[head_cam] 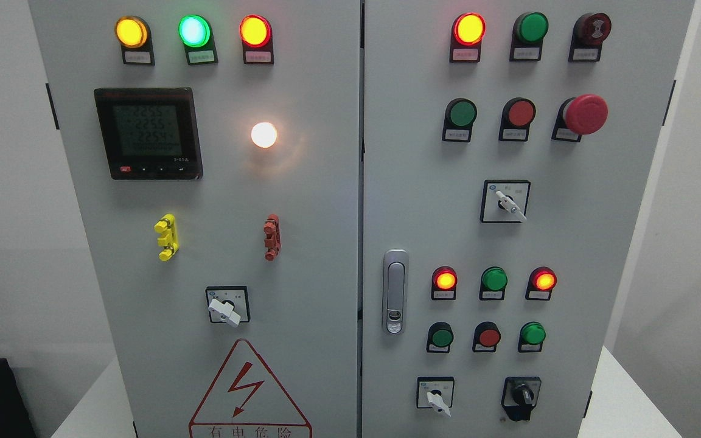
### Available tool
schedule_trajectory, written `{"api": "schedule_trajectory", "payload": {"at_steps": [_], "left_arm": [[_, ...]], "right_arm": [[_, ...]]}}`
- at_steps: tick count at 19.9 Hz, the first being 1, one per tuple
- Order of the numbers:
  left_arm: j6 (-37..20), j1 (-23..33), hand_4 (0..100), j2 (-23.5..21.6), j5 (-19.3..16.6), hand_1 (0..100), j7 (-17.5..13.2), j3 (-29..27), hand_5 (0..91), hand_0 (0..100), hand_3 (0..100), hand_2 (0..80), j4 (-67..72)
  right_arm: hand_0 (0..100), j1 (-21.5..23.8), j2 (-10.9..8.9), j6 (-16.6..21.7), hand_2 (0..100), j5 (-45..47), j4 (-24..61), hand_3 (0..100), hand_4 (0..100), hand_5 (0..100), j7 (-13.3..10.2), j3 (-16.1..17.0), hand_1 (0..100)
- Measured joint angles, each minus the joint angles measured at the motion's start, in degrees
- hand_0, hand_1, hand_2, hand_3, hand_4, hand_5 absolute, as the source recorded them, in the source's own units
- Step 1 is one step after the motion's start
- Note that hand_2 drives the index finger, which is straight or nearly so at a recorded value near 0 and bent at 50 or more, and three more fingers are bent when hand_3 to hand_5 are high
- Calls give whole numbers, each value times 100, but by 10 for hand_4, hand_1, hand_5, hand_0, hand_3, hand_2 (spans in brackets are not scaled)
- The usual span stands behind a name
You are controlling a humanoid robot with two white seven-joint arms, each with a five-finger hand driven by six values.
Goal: Trip black knob to open circuit
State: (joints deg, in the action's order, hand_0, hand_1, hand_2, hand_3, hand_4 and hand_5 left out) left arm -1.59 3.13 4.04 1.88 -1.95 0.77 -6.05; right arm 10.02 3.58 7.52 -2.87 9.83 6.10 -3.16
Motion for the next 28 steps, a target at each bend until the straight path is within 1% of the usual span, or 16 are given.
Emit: {"api": "schedule_trajectory", "payload": {"at_steps": [18,22,25,28], "left_arm": [[0,0,0,0,0,389,0,0,0,120,0,0,0],[0,0,0,0,0,389,0,0,0,120,0,0,0],[0,0,0,0,0,389,0,0,0,120,0,0,0],[0,0,0,0,0,389,0,0,0,120,0,0,0]], "right_arm": [[39,7,17,32,0,34,106,0,0,0,9,56,280],[24,8,17,214,0,43,143,0,0,0,166,242,270],[14,23,17,307,0,44,243,0,0,0,171,328,271],[7,232,17,316,0,44,667,0,0,0,174,400,271]]}}
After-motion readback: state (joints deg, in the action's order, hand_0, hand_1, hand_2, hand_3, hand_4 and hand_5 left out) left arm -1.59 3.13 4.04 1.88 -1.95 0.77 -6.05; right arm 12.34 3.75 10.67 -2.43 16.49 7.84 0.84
